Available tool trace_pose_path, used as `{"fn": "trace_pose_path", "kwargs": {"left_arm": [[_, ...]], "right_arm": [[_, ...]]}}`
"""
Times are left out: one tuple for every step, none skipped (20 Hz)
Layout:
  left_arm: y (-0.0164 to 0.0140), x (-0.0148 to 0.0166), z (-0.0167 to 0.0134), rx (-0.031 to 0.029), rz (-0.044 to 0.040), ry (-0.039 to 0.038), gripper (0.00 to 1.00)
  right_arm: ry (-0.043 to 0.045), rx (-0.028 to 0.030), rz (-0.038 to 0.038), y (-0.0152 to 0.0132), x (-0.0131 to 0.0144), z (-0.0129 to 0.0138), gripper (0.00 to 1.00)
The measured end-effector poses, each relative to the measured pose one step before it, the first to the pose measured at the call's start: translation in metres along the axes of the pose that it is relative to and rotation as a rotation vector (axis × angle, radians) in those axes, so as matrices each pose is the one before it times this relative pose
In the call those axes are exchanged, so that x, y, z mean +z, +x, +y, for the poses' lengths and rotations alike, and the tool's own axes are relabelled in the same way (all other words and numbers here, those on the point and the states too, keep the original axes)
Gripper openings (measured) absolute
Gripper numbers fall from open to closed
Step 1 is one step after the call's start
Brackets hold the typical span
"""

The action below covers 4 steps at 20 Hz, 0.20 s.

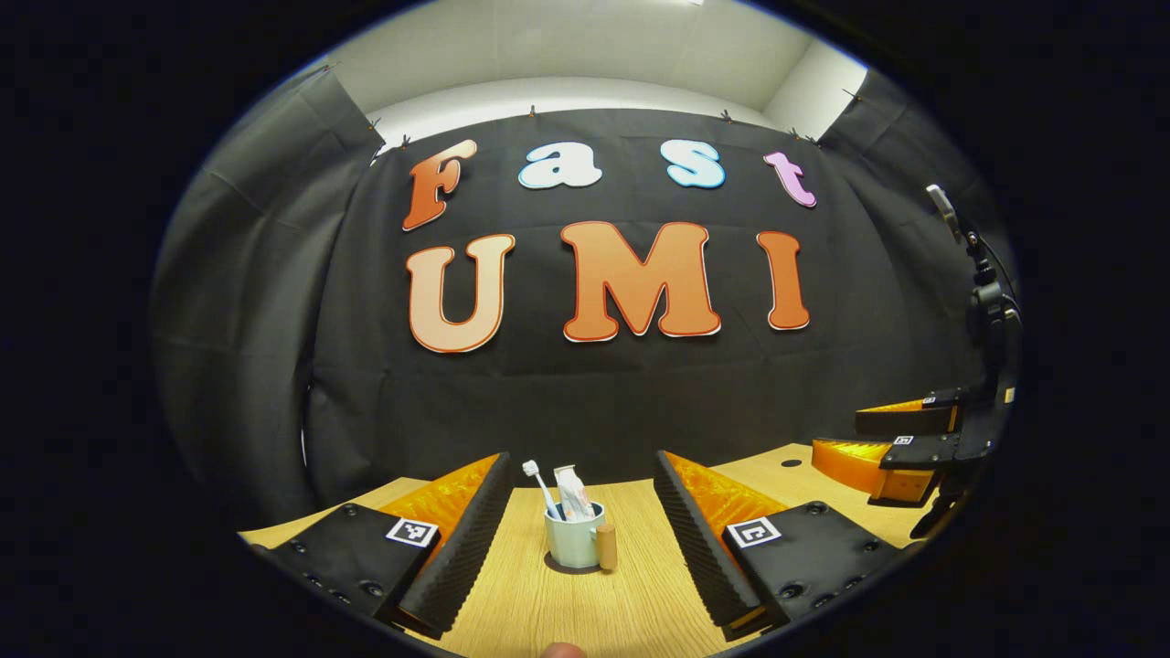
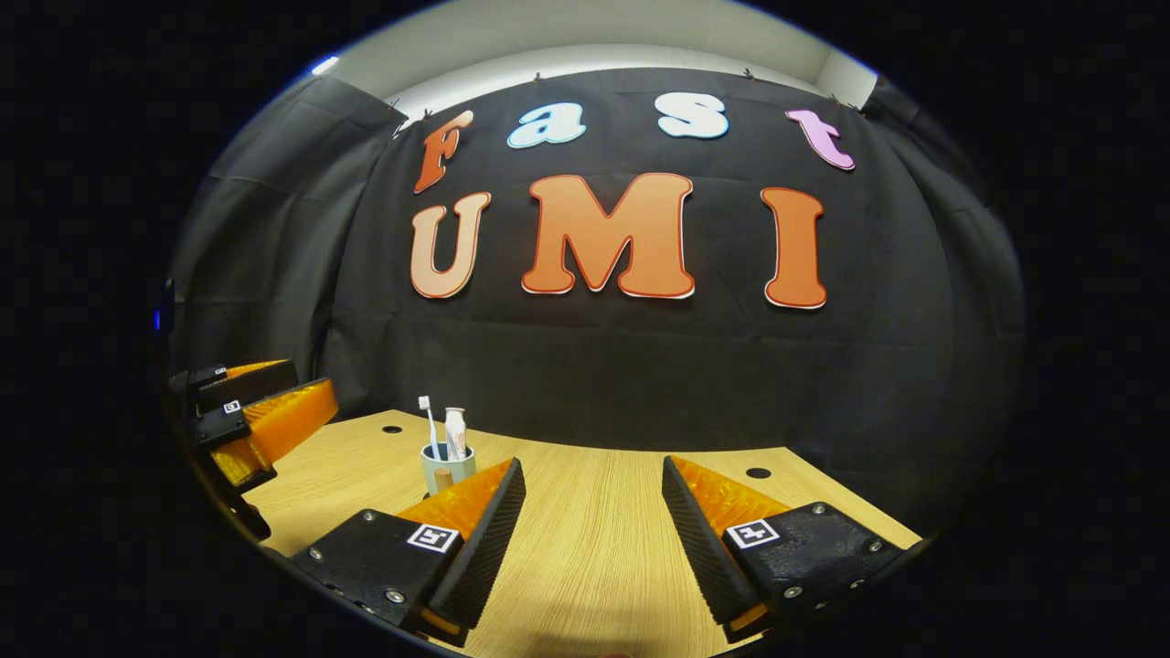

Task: Put the toothbrush and toothpaste on the desktop into the cup, then pick up the cup and place it on the coaster on the desktop.

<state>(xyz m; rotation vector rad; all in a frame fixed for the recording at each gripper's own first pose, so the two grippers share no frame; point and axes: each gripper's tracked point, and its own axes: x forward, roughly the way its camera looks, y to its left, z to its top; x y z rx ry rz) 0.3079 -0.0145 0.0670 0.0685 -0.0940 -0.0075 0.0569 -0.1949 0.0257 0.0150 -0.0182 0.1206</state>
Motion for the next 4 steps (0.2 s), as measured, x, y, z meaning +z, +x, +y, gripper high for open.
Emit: {"fn": "trace_pose_path", "kwargs": {"left_arm": [[0.00044,0.00078,-0.00085,-0.00221,-0.00154,-0.0011,0.99],[0.00026,-0.00067,0.00013,-0.00134,0.00066,0.00074,0.99],[0.00061,0.00101,-0.00076,-0.00087,-0.00108,0.00267,0.99],[0.00053,0.0006,0.0001,0.0007,-0.00163,0.00157,0.99]], "right_arm": [[-0.00027,0.00089,-0.00084,0.0008,0.00048,0.00019,0.91],[-0.00142,-0.00007,-0.00126,0.00045,0.0007,-0.00009,0.91],[-0.0023,0.00172,-0.00155,0.00064,0.00109,0.00052,0.91],[-0.00292,-0.00035,0.00067,0.00083,0.00009,0.00002,0.91]]}}
